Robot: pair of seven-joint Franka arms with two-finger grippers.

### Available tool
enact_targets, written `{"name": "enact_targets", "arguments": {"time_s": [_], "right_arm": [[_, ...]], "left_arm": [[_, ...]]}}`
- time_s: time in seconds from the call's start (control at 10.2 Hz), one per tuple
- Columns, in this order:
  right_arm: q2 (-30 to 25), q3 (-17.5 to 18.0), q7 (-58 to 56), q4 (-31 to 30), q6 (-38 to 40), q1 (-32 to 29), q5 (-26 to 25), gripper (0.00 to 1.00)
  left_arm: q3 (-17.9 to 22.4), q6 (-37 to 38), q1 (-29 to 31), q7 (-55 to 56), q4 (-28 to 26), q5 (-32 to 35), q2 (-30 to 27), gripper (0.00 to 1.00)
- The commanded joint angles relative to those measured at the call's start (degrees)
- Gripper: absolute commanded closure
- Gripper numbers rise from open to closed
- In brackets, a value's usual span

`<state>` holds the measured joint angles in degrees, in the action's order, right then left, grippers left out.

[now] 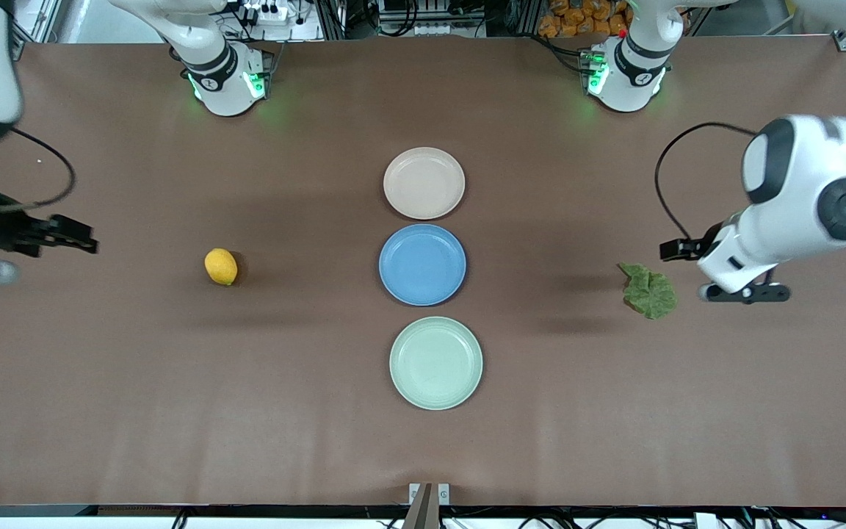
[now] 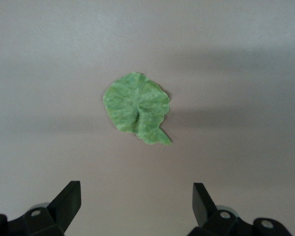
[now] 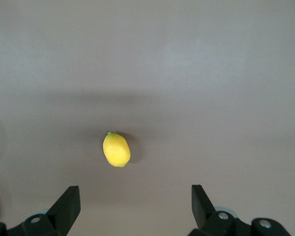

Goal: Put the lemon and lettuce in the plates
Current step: 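Reach the right gripper to the lemon while the left gripper reaches the lettuce, then close the right gripper on the lemon while the left gripper grasps the lettuce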

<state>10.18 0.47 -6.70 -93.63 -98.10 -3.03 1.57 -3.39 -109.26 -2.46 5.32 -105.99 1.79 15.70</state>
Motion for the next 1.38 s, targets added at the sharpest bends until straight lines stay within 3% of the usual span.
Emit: {"name": "enact_targets", "arguments": {"time_s": [0.0, 0.39, 0.69, 0.79, 1.08, 1.28], "right_arm": [[4.84, -0.03, -0.77, -1.11, -4.09, 2.32, 0.8, 0.0], [5.64, -0.03, -5.69, -9.88, -12.43, 5.49, 0.1, 0.0], [5.64, -0.03, -7.09, -18.66, -22.28, 5.85, -0.16, 0.0], [5.91, -0.03, -8.58, -21.22, -24.83, 5.41, -0.17, 0.0], [8.79, -0.03, -8.76, -25.37, -29.16, 5.24, -0.08, 0.0], [10.3, 0.05, -8.86, -25.46, -29.17, 5.14, 0.45, 0.0]], "left_arm": [[-0.04, -4.79, -0.18, -0.48, 0.35, -0.56, 5.63, 0.0], [-0.04, -15.52, 2.11, -1.1, -0.88, -0.04, 13.2, 0.0], [-0.04, -18.44, 2.28, -1.1, -1.06, -0.03, 16.11, 0.04], [-0.04, -18.44, 2.37, -0.84, -1.93, -0.03, 15.94, 0.11], [-0.04, -18.44, 2.54, -0.83, -3.96, -0.03, 15.23, 0.49], [-0.04, -18.7, 2.54, -0.66, -3.87, -0.03, 15.93, 0.52]]}}
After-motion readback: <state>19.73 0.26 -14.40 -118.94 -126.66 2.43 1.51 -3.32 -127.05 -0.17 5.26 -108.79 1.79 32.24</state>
